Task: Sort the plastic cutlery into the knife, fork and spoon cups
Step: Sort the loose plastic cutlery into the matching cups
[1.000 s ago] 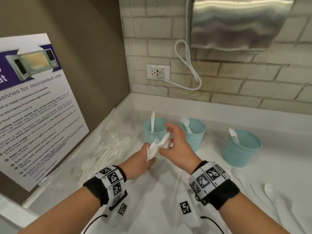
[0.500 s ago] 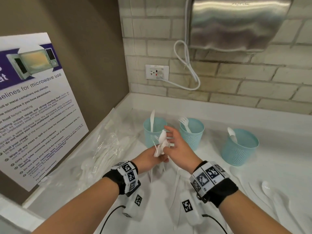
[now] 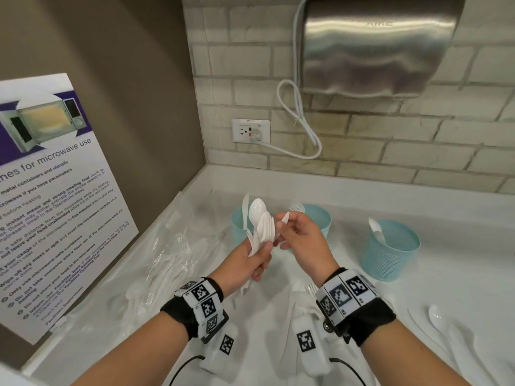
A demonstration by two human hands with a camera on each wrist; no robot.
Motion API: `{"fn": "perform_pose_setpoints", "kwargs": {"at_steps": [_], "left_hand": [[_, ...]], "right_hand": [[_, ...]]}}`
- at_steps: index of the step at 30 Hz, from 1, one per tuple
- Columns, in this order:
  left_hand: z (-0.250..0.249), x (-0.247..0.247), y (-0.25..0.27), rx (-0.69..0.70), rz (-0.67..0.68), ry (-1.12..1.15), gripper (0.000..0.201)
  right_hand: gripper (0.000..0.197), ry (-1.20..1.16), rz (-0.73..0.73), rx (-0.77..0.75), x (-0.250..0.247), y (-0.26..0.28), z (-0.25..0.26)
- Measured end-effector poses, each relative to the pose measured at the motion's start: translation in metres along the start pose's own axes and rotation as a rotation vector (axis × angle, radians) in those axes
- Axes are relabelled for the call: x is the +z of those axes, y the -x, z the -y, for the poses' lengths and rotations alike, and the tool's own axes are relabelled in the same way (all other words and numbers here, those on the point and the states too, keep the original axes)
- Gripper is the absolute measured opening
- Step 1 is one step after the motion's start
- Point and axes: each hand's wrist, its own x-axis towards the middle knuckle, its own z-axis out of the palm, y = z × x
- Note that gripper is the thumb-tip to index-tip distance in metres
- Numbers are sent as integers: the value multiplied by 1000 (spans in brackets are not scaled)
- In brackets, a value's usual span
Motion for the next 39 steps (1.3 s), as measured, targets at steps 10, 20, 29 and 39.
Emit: {"fn": "perform_pose_setpoints", "kwargs": {"at_steps": [10,20,29,39], "left_hand": [[-5,-37,4,38,-274,73,22],[-16,-38,8,80,-198,81,25],[-20,-20,1,49,-202,84,29],[-28,-10,1,45,-222,174,42]], "right_hand": [[9,-23,-208,-303,2,-35,52],[21,365,-147,-118,18,-62,-3],[31,44,-17,-78,37,-3,21],[14,24,-83,-35,18,-8,23]]}}
